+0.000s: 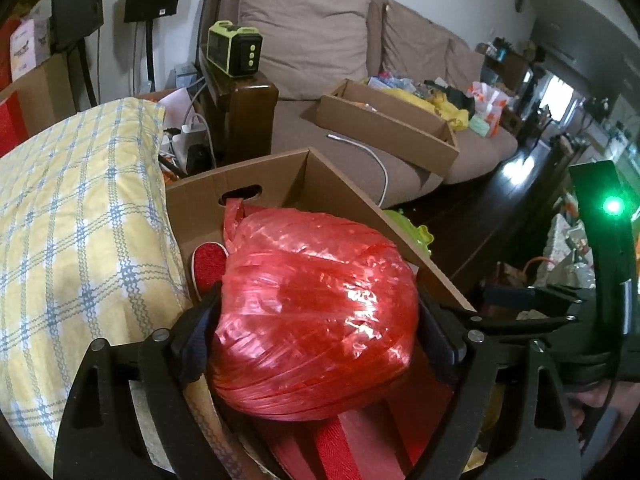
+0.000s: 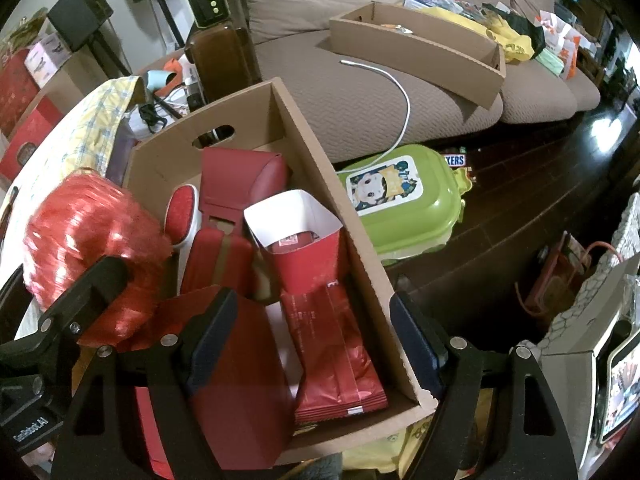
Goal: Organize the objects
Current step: 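Lower the red raffia ball into the cardboard box and open the left gripper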
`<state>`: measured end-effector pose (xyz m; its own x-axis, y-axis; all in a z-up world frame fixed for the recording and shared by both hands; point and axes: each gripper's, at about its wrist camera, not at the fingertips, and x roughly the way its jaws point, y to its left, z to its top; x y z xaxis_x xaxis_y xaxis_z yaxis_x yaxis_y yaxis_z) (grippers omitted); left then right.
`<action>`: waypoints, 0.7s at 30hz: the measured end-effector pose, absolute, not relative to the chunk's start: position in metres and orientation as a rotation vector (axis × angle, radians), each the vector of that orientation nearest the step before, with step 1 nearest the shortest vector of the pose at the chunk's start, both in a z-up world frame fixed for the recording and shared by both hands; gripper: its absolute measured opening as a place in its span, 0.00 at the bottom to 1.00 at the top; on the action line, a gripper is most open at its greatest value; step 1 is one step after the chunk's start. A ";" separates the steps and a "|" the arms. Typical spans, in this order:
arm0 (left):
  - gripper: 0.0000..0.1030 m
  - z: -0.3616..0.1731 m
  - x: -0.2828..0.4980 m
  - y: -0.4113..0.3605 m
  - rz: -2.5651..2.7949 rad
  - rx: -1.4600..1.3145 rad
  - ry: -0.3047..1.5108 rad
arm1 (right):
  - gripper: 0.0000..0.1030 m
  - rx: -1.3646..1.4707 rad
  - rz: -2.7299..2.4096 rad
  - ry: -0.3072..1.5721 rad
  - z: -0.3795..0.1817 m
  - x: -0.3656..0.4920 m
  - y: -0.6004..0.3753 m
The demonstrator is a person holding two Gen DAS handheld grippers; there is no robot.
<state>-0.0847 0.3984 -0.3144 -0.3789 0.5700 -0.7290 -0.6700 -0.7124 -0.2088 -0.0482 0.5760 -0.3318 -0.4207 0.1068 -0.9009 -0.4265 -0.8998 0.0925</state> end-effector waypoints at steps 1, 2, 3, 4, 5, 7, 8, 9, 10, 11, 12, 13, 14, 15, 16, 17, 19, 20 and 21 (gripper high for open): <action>0.87 -0.314 -0.085 0.398 2.113 -1.056 0.147 | 0.77 -1.467 2.365 0.444 -0.332 -0.048 0.576; 0.89 -0.314 -0.085 0.398 2.107 -1.055 0.142 | 0.77 -1.466 2.365 0.445 -0.332 -0.048 0.576; 0.90 -0.314 -0.084 0.398 2.107 -1.054 0.141 | 0.77 -1.467 2.364 0.444 -0.332 -0.048 0.576; 0.91 -0.313 -0.084 0.398 2.109 -1.054 0.143 | 0.77 -1.468 2.365 0.445 -0.332 -0.048 0.576; 0.93 -0.313 -0.084 0.398 2.113 -1.054 0.146 | 0.77 -1.468 2.365 0.445 -0.332 -0.048 0.576; 0.95 -0.313 -0.085 0.397 2.119 -1.062 0.139 | 0.77 -1.468 2.365 0.444 -0.332 -0.048 0.576; 0.95 -0.313 -0.087 0.396 2.125 -1.068 0.133 | 0.77 -1.468 2.365 0.444 -0.332 -0.048 0.576; 0.95 -0.312 -0.088 0.394 2.125 -1.070 0.119 | 0.77 -1.467 2.365 0.445 -0.332 -0.048 0.576; 0.95 -0.311 -0.090 0.392 2.118 -1.071 0.098 | 0.77 -1.467 2.365 0.445 -0.332 -0.048 0.577; 0.95 -0.311 -0.091 0.390 2.113 -1.072 0.077 | 0.77 -1.468 2.365 0.445 -0.332 -0.048 0.577; 0.95 -0.311 -0.092 0.389 2.111 -1.071 0.067 | 0.77 -1.468 2.365 0.445 -0.332 -0.048 0.577; 0.95 -0.311 -0.093 0.389 2.111 -1.071 0.067 | 0.77 -1.469 2.364 0.445 -0.332 -0.048 0.577; 0.95 -0.311 -0.092 0.390 2.113 -1.071 0.072 | 0.77 -1.469 2.364 0.445 -0.332 -0.048 0.577; 0.95 -0.311 -0.092 0.390 2.114 -1.071 0.076 | 0.77 -1.469 2.364 0.446 -0.332 -0.047 0.577; 0.95 -0.311 -0.092 0.390 2.116 -1.071 0.079 | 0.77 -1.470 2.364 0.445 -0.332 -0.047 0.577; 0.95 -0.311 -0.092 0.390 2.116 -1.071 0.078 | 0.77 -1.470 2.363 0.445 -0.333 -0.047 0.577; 0.95 -0.311 -0.093 0.388 2.116 -1.071 0.066 | 0.77 -1.471 2.362 0.446 -0.333 -0.047 0.577; 0.95 -0.310 -0.093 0.388 2.115 -1.071 0.058 | 0.77 -1.469 2.363 0.446 -0.333 -0.047 0.577; 0.95 -0.310 -0.093 0.387 2.115 -1.070 0.050 | 0.77 -1.468 2.363 0.446 -0.333 -0.047 0.577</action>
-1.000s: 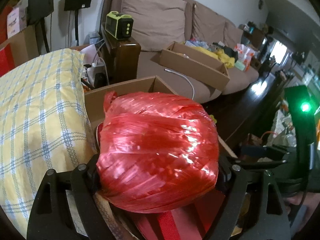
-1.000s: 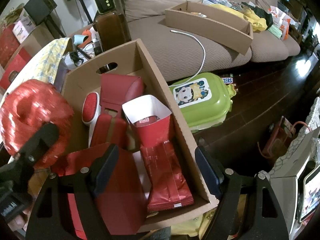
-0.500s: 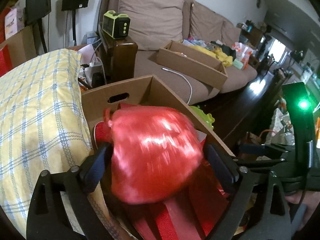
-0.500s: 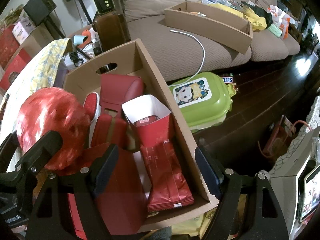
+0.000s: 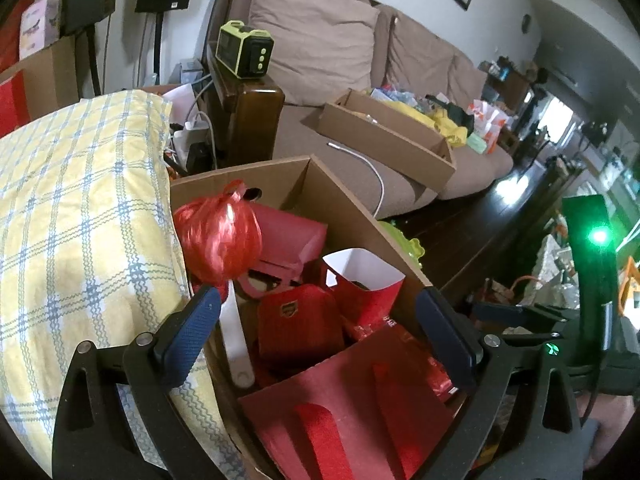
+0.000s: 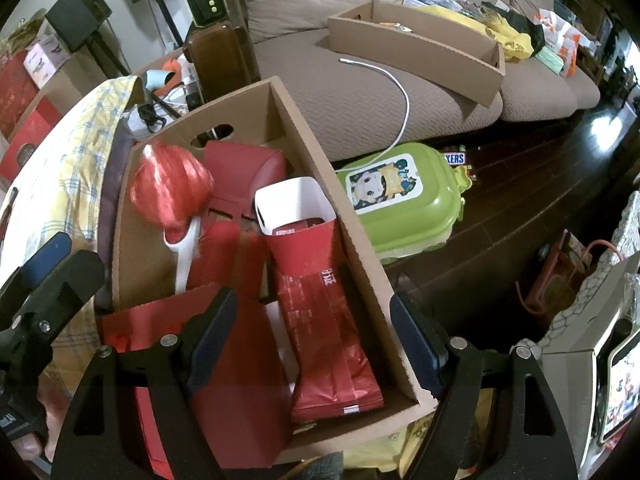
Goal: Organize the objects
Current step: 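Lower the red raffia ball into the cardboard box and open the left gripper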
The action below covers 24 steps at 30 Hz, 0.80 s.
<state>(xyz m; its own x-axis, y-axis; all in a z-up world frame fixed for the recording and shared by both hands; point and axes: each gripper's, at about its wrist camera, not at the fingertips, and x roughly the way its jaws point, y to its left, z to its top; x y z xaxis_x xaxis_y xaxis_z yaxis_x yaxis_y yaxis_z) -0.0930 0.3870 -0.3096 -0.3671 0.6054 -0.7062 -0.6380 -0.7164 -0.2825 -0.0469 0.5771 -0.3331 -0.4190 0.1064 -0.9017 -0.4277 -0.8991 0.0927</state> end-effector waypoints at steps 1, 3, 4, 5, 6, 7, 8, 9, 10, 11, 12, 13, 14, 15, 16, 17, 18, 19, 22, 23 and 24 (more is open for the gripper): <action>0.95 -0.309 -0.094 0.387 2.114 -1.070 0.044 | 0.77 -1.468 2.363 0.447 -0.334 -0.047 0.577; 0.95 -0.309 -0.092 0.386 2.122 -1.059 0.060 | 0.77 -1.467 2.363 0.451 -0.334 -0.046 0.577; 0.95 -0.309 -0.089 0.388 2.136 -1.048 0.090 | 0.77 -1.466 2.364 0.457 -0.334 -0.046 0.577; 0.95 -0.308 -0.087 0.388 2.153 -1.036 0.120 | 0.77 -1.465 2.366 0.462 -0.334 -0.045 0.578; 0.96 -0.307 -0.086 0.388 2.161 -1.024 0.137 | 0.77 -1.462 2.368 0.465 -0.333 -0.045 0.579; 0.96 -0.306 -0.084 0.387 2.163 -1.008 0.149 | 0.77 -1.456 2.370 0.465 -0.332 -0.044 0.578; 0.96 -0.304 -0.082 0.385 2.160 -0.992 0.149 | 0.77 -1.454 2.370 0.466 -0.331 -0.045 0.579; 0.97 -0.302 -0.081 0.382 2.144 -0.980 0.138 | 0.77 -1.452 2.371 0.468 -0.331 -0.044 0.579; 0.97 -0.299 -0.078 0.379 2.100 -0.968 0.112 | 0.77 -1.452 2.371 0.470 -0.331 -0.044 0.579; 0.98 -0.297 -0.075 0.377 2.065 -0.960 0.090 | 0.77 -1.452 2.370 0.473 -0.331 -0.044 0.580; 0.98 -0.294 -0.071 0.372 2.036 -0.948 0.065 | 0.78 -1.453 2.369 0.476 -0.331 -0.045 0.580; 0.98 -0.290 -0.067 0.367 2.018 -0.933 0.043 | 0.78 -1.455 2.368 0.479 -0.332 -0.044 0.581; 0.98 -0.285 -0.063 0.361 2.004 -0.908 0.018 | 0.78 -1.455 2.366 0.480 -0.332 -0.044 0.581; 0.98 -0.280 -0.060 0.355 1.998 -0.889 -0.006 | 0.78 -1.452 2.364 0.477 -0.332 -0.044 0.581; 0.98 -0.275 -0.057 0.348 1.997 -0.880 -0.032 | 0.78 -1.451 2.363 0.475 -0.331 -0.043 0.581; 0.98 -0.271 -0.055 0.339 1.994 -0.875 -0.067 | 0.78 -1.446 2.362 0.474 -0.331 -0.043 0.582; 0.99 -0.267 -0.054 0.330 1.991 -0.870 -0.097 | 0.78 -1.439 2.361 0.473 -0.330 -0.043 0.582; 0.99 -0.262 -0.054 0.320 1.991 -0.862 -0.129 | 0.78 -1.429 2.360 0.473 -0.329 -0.042 0.583; 0.99 -0.244 -0.062 0.293 2.035 -0.831 -0.202 | 0.78 -1.405 2.362 0.525 -0.327 -0.041 0.586; 0.99 -0.235 -0.068 0.284 2.058 -0.821 -0.216 | 0.78 -1.392 2.368 0.552 -0.325 -0.041 0.587; 0.99 -0.223 -0.075 0.274 2.086 -0.802 -0.237 | 0.78 -1.374 2.373 0.566 -0.321 -0.040 0.587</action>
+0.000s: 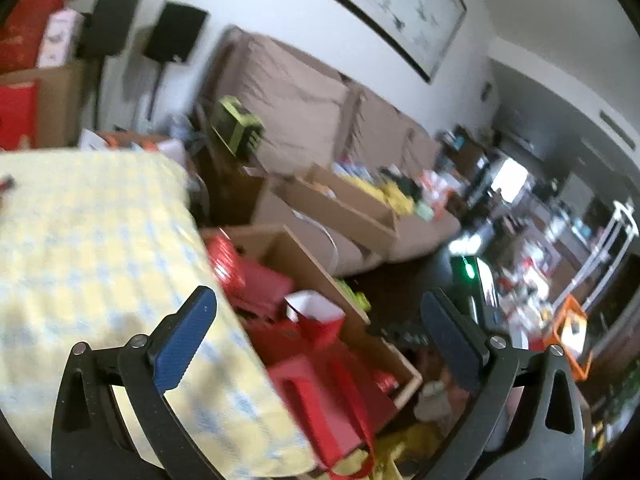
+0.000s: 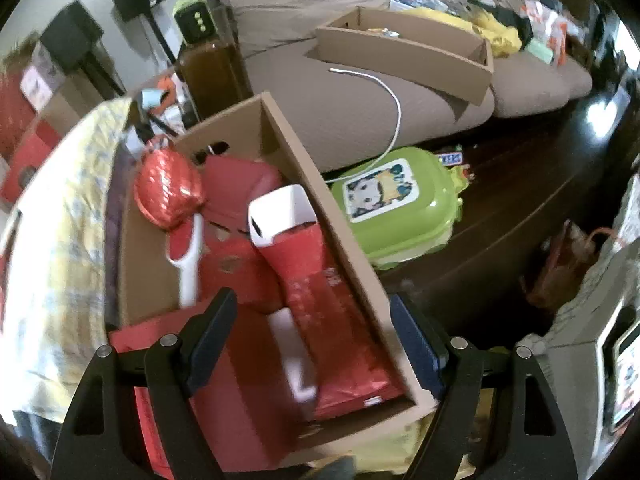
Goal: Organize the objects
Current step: 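Move both grippers back over the table toward the dark red paper bag, then grasp the dark red paper bag by its edge with the left gripper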
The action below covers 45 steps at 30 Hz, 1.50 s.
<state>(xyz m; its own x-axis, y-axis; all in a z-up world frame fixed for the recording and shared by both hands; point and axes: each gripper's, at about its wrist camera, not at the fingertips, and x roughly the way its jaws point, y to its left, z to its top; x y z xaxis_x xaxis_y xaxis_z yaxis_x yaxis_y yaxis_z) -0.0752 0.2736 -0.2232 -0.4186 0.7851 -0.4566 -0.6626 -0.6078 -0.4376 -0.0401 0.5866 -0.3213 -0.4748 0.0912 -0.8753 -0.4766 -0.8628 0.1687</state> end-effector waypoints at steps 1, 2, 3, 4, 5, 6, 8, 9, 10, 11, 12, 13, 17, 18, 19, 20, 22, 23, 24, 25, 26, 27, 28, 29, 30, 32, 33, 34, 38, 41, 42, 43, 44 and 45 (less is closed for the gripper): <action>0.99 -0.215 -0.081 0.265 2.107 -0.789 -0.253 | 0.78 -1.353 2.381 0.565 -0.317 -0.040 0.584; 0.99 -0.203 -0.088 0.253 2.139 -0.774 -0.267 | 0.78 -1.343 2.387 0.557 -0.313 -0.040 0.582; 0.99 -0.197 -0.092 0.247 2.157 -0.765 -0.270 | 0.78 -1.333 2.393 0.551 -0.309 -0.041 0.579; 0.99 -0.189 -0.097 0.236 2.184 -0.750 -0.271 | 0.78 -1.317 2.402 0.549 -0.303 -0.041 0.575; 0.99 -0.182 -0.101 0.225 2.220 -0.737 -0.263 | 0.78 -1.302 2.411 0.553 -0.298 -0.040 0.572; 0.99 -0.176 -0.106 0.214 2.261 -0.728 -0.248 | 0.78 -1.283 2.421 0.559 -0.292 -0.039 0.568; 0.99 -0.168 -0.115 0.191 2.350 -0.724 -0.220 | 0.78 -1.248 2.449 0.563 -0.279 -0.039 0.556; 0.99 -0.165 -0.123 0.176 2.398 -0.732 -0.214 | 0.78 -1.241 2.461 0.560 -0.274 -0.041 0.551; 0.99 -0.163 -0.131 0.164 2.435 -0.744 -0.215 | 0.78 -1.237 2.477 0.553 -0.267 -0.044 0.542; 0.99 -0.163 -0.137 0.153 2.463 -0.752 -0.222 | 0.78 -1.236 2.497 0.540 -0.260 -0.048 0.533; 0.99 -0.162 -0.146 0.137 2.511 -0.769 -0.233 | 0.78 -1.238 2.518 0.523 -0.254 -0.051 0.524; 0.99 -0.163 -0.154 0.122 2.554 -0.785 -0.244 | 0.79 -1.245 2.542 0.497 -0.247 -0.056 0.514; 0.99 -0.171 -0.182 0.064 2.710 -0.879 -0.281 | 0.80 -1.272 2.640 0.385 -0.221 -0.077 0.469; 0.99 -0.175 -0.188 0.050 2.744 -0.904 -0.295 | 0.80 -1.277 2.662 0.364 -0.216 -0.083 0.458; 0.99 -0.178 -0.194 0.034 2.785 -0.940 -0.311 | 0.81 -1.283 2.683 0.339 -0.211 -0.089 0.446; 0.99 -0.182 -0.200 0.016 2.827 -0.975 -0.333 | 0.81 -1.288 2.702 0.313 -0.207 -0.094 0.435; 0.99 -0.192 -0.205 -0.021 2.899 -1.036 -0.391 | 0.81 -1.302 2.738 0.267 -0.200 -0.105 0.411; 0.99 -0.198 -0.208 -0.038 2.920 -1.068 -0.424 | 0.81 -1.309 2.754 0.250 -0.198 -0.110 0.401; 0.99 -0.205 -0.211 -0.054 2.921 -1.104 -0.460 | 0.81 -1.318 2.772 0.232 -0.195 -0.117 0.388; 0.99 -0.211 -0.214 -0.067 2.901 -1.135 -0.482 | 0.81 -1.328 2.790 0.210 -0.194 -0.123 0.375; 0.99 -0.217 -0.217 -0.079 2.867 -1.159 -0.485 | 0.81 -1.339 2.805 0.187 -0.192 -0.130 0.361; 0.99 -0.221 -0.218 -0.090 2.844 -1.174 -0.475 | 0.82 -1.354 2.823 0.153 -0.192 -0.138 0.345; 0.99 -0.226 -0.218 -0.100 2.851 -1.189 -0.454 | 0.82 -1.368 2.833 0.128 -0.193 -0.145 0.333; 0.99 -0.229 -0.217 -0.107 2.880 -1.209 -0.426 | 0.82 -1.386 2.844 0.100 -0.195 -0.154 0.319; 0.99 -0.232 -0.218 -0.116 2.928 -1.237 -0.383 | 0.82 -1.407 2.855 0.073 -0.197 -0.162 0.304; 0.99 -0.239 -0.219 -0.128 3.006 -1.292 -0.320 | 0.82 -1.459 2.877 0.032 -0.205 -0.177 0.272; 0.99 -0.244 -0.220 -0.136 3.033 -1.326 -0.301 | 0.82 -1.485 2.893 0.024 -0.209 -0.183 0.258; 0.99 -0.252 -0.222 -0.146 3.040 -1.378 -0.301 | 0.82 -1.518 2.911 0.022 -0.215 -0.190 0.242; 0.99 -0.282 -0.225 -0.170 2.953 -1.514 -0.437 | 0.82 -1.632 2.945 -0.014 -0.236 -0.204 0.182; 0.99 -0.298 -0.227 -0.187 2.890 -1.563 -0.552 | 0.82 -1.678 2.992 -0.041 -0.242 -0.204 0.148; 0.98 -0.300 -0.228 -0.190 2.874 -1.549 -0.586 | 0.82 -1.695 3.008 -0.037 -0.243 -0.204 0.138; 0.98 -0.301 -0.226 -0.193 2.861 -1.509 -0.629 | 0.82 -1.715 3.027 -0.029 -0.243 -0.205 0.127; 0.98 -0.301 -0.225 -0.195 2.851 -1.474 -0.663 | 0.82 -1.739 3.052 -0.028 -0.243 -0.206 0.116; 0.97 -0.301 -0.224 -0.196 2.839 -1.450 -0.689 | 0.82 -1.767 3.082 -0.053 -0.244 -0.208 0.102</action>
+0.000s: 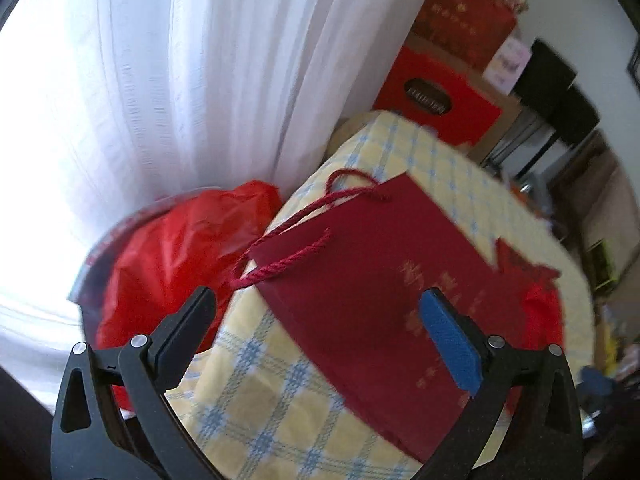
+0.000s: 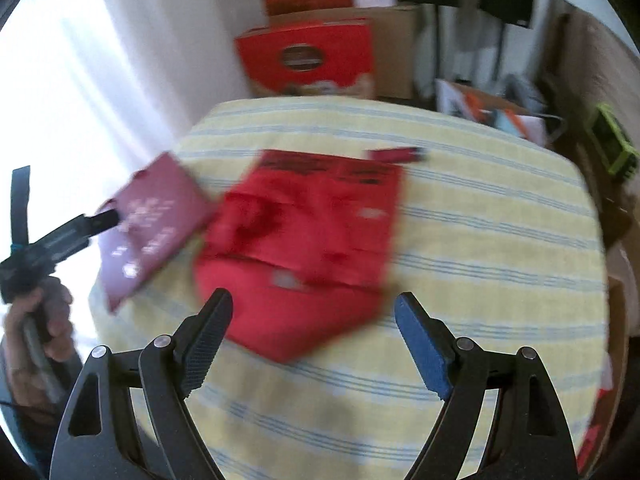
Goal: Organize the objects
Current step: 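Grasp the dark red paper bag by its edge with the left gripper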
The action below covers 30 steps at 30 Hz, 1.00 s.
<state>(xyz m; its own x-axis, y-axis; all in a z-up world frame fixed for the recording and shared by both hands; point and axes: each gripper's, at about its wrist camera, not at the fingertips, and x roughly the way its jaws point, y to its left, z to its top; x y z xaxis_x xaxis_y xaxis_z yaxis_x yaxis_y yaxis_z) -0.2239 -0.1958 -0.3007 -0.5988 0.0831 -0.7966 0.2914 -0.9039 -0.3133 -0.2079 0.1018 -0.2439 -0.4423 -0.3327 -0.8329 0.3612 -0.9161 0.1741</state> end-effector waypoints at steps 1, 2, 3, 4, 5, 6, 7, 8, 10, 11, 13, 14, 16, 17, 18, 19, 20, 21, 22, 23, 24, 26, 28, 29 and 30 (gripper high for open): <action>0.96 -0.301 -0.223 -0.197 -2.642 1.343 0.670 | 0.82 1.352 -2.355 0.060 -0.244 -0.209 0.094; 0.91 -0.303 -0.223 -0.197 -2.655 1.348 0.703 | 0.81 1.346 -2.349 0.081 -0.244 -0.211 0.083; 0.90 -0.303 -0.222 -0.199 -2.665 1.350 0.727 | 0.81 1.340 -2.346 0.085 -0.243 -0.213 0.076; 0.89 -0.304 -0.223 -0.199 -2.675 1.347 0.751 | 0.80 1.335 -2.334 0.073 -0.242 -0.214 0.068; 0.87 -0.304 -0.225 -0.200 -2.680 1.335 0.767 | 0.80 1.329 -2.313 0.047 -0.242 -0.216 0.061; 0.79 -0.303 -0.225 -0.200 -2.680 1.326 0.779 | 0.79 1.321 -2.278 0.016 -0.242 -0.216 0.054; 0.75 -0.303 -0.225 -0.201 -2.679 1.323 0.801 | 0.78 1.314 -2.238 -0.008 -0.243 -0.217 0.047; 0.71 -0.304 -0.225 -0.202 -2.679 1.324 0.833 | 0.77 1.310 -2.211 -0.017 -0.244 -0.217 0.038; 0.69 -0.306 -0.226 -0.204 -2.674 1.322 0.875 | 0.74 1.305 -2.164 -0.008 -0.249 -0.216 0.019; 0.65 -0.307 -0.226 -0.204 -2.673 1.330 0.872 | 0.73 1.306 -2.154 0.002 -0.253 -0.215 0.012; 0.60 -0.308 -0.227 -0.204 -2.671 1.345 0.855 | 0.71 1.328 -2.134 0.015 -0.263 -0.216 0.000; 0.59 -0.308 -0.227 -0.205 -2.670 1.344 0.858 | 0.70 1.342 -2.120 0.003 -0.268 -0.217 -0.004; 0.58 -0.309 -0.228 -0.205 -2.673 1.339 0.882 | 0.60 1.377 -2.084 -0.053 -0.279 -0.221 -0.007; 0.58 -0.310 -0.228 -0.205 -2.675 1.339 0.896 | 0.57 1.387 -2.075 -0.093 -0.284 -0.224 -0.008; 0.58 -0.310 -0.228 -0.205 -2.673 1.337 0.905 | 0.48 1.388 -2.075 -0.142 -0.287 -0.227 -0.006; 0.58 -0.310 -0.229 -0.204 -2.669 1.334 0.904 | 0.39 1.387 -2.082 -0.204 -0.289 -0.230 -0.003; 0.58 -0.310 -0.229 -0.203 -2.668 1.328 0.897 | 0.36 1.382 -2.092 -0.256 -0.289 -0.233 0.001; 0.58 -0.309 -0.229 -0.203 -2.668 1.322 0.893 | 0.30 1.371 -2.102 -0.302 -0.289 -0.235 0.005; 0.59 -0.309 -0.230 -0.202 -2.670 1.321 0.897 | 0.24 1.351 -2.108 -0.336 -0.287 -0.237 0.008; 0.59 -0.309 -0.230 -0.202 -2.670 1.321 0.903 | 0.21 1.328 -2.112 -0.357 -0.284 -0.238 0.009; 0.59 -0.310 -0.229 -0.202 -2.671 1.320 0.919 | 0.16 1.307 -2.116 -0.367 -0.280 -0.237 0.011; 0.59 -0.310 -0.229 -0.204 -2.688 1.317 1.009 | 0.12 1.257 -2.137 -0.369 -0.268 -0.233 0.011; 0.59 -0.307 -0.227 -0.206 -2.696 1.307 1.138 | 0.10 1.212 -2.146 -0.382 -0.256 -0.227 0.014; 0.59 -0.304 -0.227 -0.205 -2.707 1.300 1.167 | 0.10 1.194 -2.141 -0.388 -0.251 -0.223 0.017; 0.59 -0.300 -0.227 -0.201 -2.727 1.292 1.183 | 0.10 1.173 -2.139 -0.389 -0.245 -0.217 0.020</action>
<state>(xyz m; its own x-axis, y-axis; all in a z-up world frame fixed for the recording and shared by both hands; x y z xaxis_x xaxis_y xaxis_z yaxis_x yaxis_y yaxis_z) -0.2271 -0.2013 -0.2996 -0.6782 0.3739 -0.6326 0.2064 -0.7293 -0.6523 -0.2172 0.0204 -0.2451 -0.3808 -0.6721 -0.6351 0.4052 -0.7386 0.5387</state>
